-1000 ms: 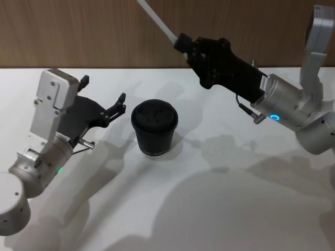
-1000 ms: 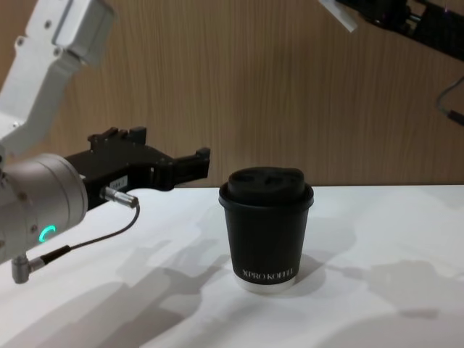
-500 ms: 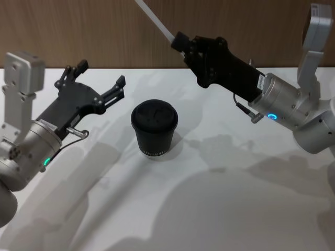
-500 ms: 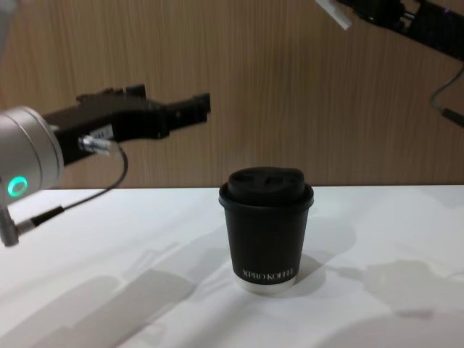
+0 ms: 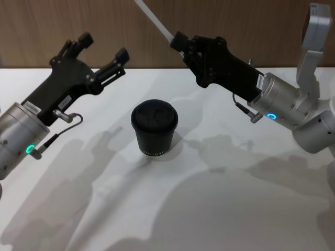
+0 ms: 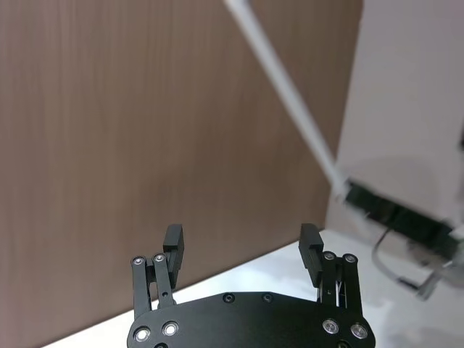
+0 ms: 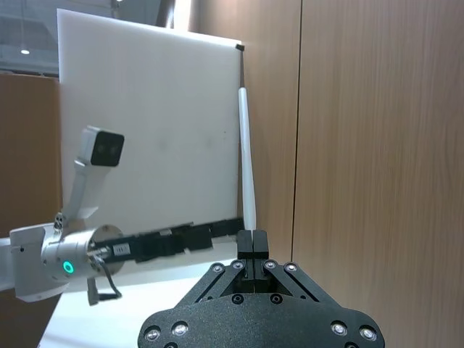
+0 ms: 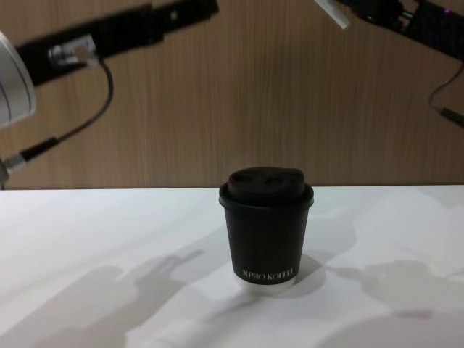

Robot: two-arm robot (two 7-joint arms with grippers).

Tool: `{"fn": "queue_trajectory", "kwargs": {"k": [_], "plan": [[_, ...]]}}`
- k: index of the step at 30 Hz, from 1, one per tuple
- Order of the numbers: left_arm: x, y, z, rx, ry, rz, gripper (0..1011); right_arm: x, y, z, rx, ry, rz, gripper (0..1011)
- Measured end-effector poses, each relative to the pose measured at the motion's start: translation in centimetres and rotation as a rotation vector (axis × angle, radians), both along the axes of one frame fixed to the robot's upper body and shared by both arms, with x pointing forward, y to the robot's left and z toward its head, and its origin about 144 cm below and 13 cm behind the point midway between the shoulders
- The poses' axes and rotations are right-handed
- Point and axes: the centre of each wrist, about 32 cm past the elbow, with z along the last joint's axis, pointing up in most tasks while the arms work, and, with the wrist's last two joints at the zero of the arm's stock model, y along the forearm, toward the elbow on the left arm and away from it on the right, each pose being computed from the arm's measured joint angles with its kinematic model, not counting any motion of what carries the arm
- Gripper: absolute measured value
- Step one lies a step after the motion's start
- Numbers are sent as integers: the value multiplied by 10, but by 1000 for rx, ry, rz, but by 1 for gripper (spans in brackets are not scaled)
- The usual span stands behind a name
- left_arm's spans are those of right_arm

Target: Pick up the straw with one hand, pass it to the other hand, and insert it into the cup.

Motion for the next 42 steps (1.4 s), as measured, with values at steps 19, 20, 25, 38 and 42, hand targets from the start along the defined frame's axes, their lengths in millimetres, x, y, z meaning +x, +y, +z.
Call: {"fn": "queue_trajectory", "kwargs": {"k": [19,20,25,38,42], "plan": [[1,-9,29,-248,-43,-292,1002,0,1,0,0,-1,1,6],[2,-12,31,-269,-38,-314,1001,0,1,0,0,-1,1,6],[4,-18,33,-325,-17,-357,1001,0,1,0,0,-1,1,6],[9,-28,35,-440,42,-374,1002,0,1,0,0,-1,1,6],[10,-27,35,-454,50,-365,1001,0,1,0,0,-1,1,6]]}}
